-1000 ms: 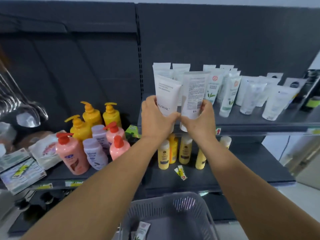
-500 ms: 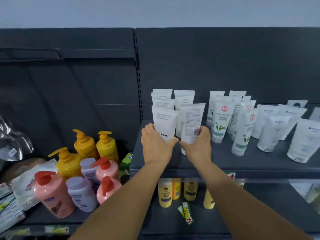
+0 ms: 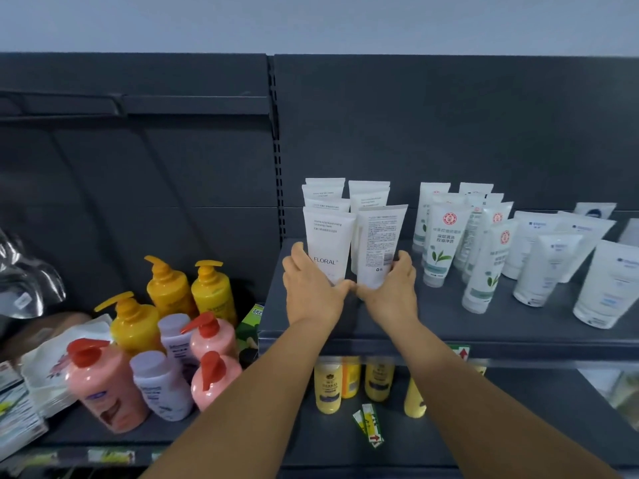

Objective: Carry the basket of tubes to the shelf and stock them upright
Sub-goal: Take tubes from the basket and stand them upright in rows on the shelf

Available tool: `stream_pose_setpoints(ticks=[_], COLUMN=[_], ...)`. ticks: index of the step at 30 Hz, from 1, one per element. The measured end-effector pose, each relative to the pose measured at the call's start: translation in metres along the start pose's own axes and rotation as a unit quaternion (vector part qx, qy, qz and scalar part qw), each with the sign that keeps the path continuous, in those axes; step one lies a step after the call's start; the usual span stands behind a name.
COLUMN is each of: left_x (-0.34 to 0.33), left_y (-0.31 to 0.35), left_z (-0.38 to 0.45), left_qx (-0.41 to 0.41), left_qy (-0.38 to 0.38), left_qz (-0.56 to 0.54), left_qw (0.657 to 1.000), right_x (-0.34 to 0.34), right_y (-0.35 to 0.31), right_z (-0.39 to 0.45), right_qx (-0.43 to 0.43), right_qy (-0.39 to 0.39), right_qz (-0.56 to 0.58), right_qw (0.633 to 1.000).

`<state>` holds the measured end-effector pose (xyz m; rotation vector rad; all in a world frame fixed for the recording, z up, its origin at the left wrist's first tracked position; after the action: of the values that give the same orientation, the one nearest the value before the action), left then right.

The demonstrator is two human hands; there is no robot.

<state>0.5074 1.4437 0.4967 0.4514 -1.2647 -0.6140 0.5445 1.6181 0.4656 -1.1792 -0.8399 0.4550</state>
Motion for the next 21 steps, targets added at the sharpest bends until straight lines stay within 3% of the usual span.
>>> stream_pose_setpoints(ticks=[7, 12, 16, 21], left_x=[0.026, 0.03, 0.012, -0.018], left_y=[-0.01, -0.034, -0.078, -0.147], left_z=[-0.056, -0.118, -0.168, -0.22], left_qx=[-0.084, -0.164, -0.186, -0.153], left_qy=[-0.027, -0.071, -0.145, -0.232], left_qz=[0.072, 0.166, 0.251, 0.279], left_qw=[0.994, 0.97, 0.939, 0.919], right_x=[0.014, 0.006, -0.013, -0.034], right_y=[-0.012, -0.003, 0.041, 0.11], right_z=[-0.075, -0.147, -0.201, -0.262], right_qx=[0.052, 0.111, 0.1, 0.033], right_qy=[-0.03, -0.071, -0.131, -0.219], right_qz=[-0.084, -0.17, -0.244, -0.301], right_qw=[0.995, 0.977, 0.956, 0.927])
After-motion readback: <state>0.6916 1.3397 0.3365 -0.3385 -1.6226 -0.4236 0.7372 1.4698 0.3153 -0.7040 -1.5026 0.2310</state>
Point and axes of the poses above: each hand's wrist, its own z-axis towards the middle knuckle, its own x-axis out of the back of the hand, y = z × x, the point moved 10 cm from there along z, towards the middle knuckle, and after that the axes turned 12 degrees about z, right-handed, at the moved point
